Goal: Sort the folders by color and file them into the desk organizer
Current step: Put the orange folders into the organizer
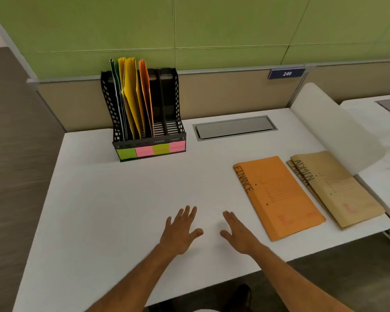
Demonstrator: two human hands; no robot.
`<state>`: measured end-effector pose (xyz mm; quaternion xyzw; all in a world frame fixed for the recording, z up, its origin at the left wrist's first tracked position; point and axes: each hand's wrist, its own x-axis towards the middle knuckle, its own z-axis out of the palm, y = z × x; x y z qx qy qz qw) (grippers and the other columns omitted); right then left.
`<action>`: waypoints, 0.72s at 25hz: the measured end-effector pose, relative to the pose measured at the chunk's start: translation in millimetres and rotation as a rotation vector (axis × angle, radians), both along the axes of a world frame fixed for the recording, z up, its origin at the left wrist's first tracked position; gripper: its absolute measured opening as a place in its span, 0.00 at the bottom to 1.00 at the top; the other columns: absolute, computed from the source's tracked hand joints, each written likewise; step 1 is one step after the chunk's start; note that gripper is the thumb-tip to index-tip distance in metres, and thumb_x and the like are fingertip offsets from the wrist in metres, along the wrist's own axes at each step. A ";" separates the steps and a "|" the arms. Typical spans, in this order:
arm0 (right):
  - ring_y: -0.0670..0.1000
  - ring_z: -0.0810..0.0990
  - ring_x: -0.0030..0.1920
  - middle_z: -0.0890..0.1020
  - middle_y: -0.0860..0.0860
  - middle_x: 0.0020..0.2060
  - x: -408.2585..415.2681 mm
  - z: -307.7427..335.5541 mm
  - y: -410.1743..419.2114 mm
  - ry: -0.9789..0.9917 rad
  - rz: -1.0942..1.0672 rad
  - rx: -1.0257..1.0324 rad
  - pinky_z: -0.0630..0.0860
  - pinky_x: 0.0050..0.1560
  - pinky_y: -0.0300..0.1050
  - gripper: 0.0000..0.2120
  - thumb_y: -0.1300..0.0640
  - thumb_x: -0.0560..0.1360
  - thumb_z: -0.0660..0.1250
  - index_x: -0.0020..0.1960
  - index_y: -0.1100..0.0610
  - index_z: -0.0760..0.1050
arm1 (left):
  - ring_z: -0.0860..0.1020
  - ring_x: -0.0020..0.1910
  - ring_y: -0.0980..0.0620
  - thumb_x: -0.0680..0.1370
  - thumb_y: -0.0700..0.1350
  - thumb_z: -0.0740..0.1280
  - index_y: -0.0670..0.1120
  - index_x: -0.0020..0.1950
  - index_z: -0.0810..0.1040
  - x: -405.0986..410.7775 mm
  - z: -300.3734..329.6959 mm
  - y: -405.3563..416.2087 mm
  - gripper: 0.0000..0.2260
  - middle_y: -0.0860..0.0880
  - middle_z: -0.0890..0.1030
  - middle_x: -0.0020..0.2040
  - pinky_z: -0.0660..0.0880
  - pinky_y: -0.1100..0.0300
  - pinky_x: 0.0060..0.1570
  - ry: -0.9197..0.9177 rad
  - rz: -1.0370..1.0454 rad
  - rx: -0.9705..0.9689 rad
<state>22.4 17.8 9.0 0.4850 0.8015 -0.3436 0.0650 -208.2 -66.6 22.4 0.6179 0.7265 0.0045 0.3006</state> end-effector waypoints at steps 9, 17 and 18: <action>0.56 0.58 0.77 0.57 0.56 0.78 171.0 -1.9 79.3 -0.064 -0.111 0.037 0.54 0.77 0.50 0.32 0.50 0.82 0.59 0.80 0.59 0.48 | 0.49 0.82 0.52 0.82 0.65 0.54 0.58 0.82 0.47 162.5 3.0 45.3 0.32 0.54 0.49 0.83 0.49 0.46 0.79 -0.231 0.245 0.000; 0.54 0.53 0.79 0.49 0.52 0.80 221.8 -15.8 101.5 -0.133 0.083 -0.100 0.51 0.78 0.50 0.35 0.50 0.82 0.59 0.80 0.55 0.43 | 0.61 0.79 0.49 0.81 0.58 0.64 0.58 0.81 0.54 233.6 -6.8 74.8 0.31 0.53 0.59 0.81 0.62 0.49 0.77 -0.445 0.453 -0.077; 0.54 0.54 0.79 0.48 0.50 0.80 221.9 -16.0 100.3 -0.148 0.090 -0.132 0.53 0.78 0.51 0.37 0.48 0.81 0.60 0.80 0.54 0.42 | 0.63 0.78 0.49 0.81 0.57 0.65 0.57 0.81 0.55 237.7 -9.0 80.5 0.31 0.52 0.61 0.81 0.63 0.49 0.76 -0.480 0.495 -0.107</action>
